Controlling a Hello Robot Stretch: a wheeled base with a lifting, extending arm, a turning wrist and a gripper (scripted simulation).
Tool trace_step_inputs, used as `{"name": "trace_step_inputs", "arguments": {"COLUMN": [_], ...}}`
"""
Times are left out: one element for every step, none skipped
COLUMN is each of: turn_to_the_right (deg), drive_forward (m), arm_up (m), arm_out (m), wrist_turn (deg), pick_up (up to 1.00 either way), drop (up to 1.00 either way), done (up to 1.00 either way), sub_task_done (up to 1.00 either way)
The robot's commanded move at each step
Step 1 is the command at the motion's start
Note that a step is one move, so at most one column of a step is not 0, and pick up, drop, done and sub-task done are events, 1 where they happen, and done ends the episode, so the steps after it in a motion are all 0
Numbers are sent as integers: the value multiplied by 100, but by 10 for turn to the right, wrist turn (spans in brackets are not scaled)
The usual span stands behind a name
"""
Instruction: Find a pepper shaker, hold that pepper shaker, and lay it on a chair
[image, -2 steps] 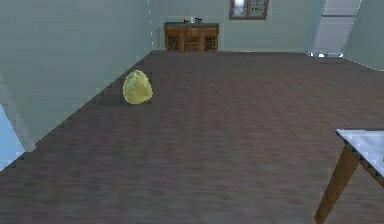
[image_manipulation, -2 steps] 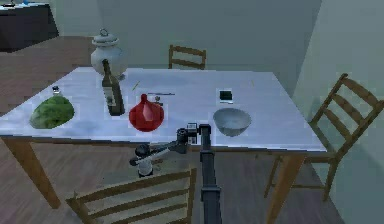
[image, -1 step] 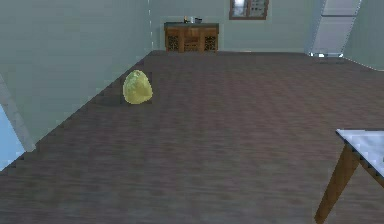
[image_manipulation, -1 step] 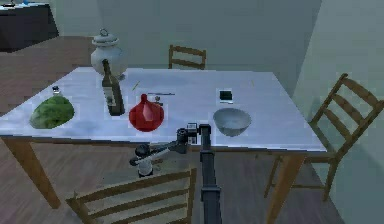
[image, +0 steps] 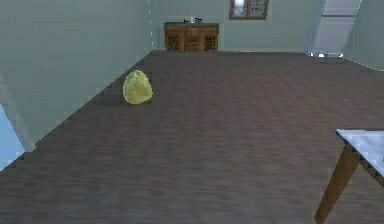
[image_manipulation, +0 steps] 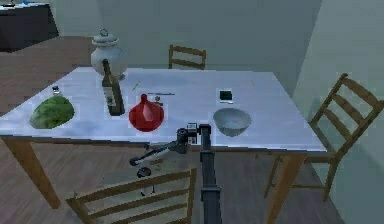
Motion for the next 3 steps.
{"name": "trace_step_inputs", "arguments": {"turn_to_the_right": [0, 0, 0], "drive_forward": [0, 0, 0], "arm_up": [10, 0, 0], "arm_out": [0, -8, 0], "wrist_turn": [0, 0, 0], "pick_up": [0, 0, 0], "drop": [0, 0, 0], "done": [0, 0, 100], "sub_task_done": [0, 0, 0]}}
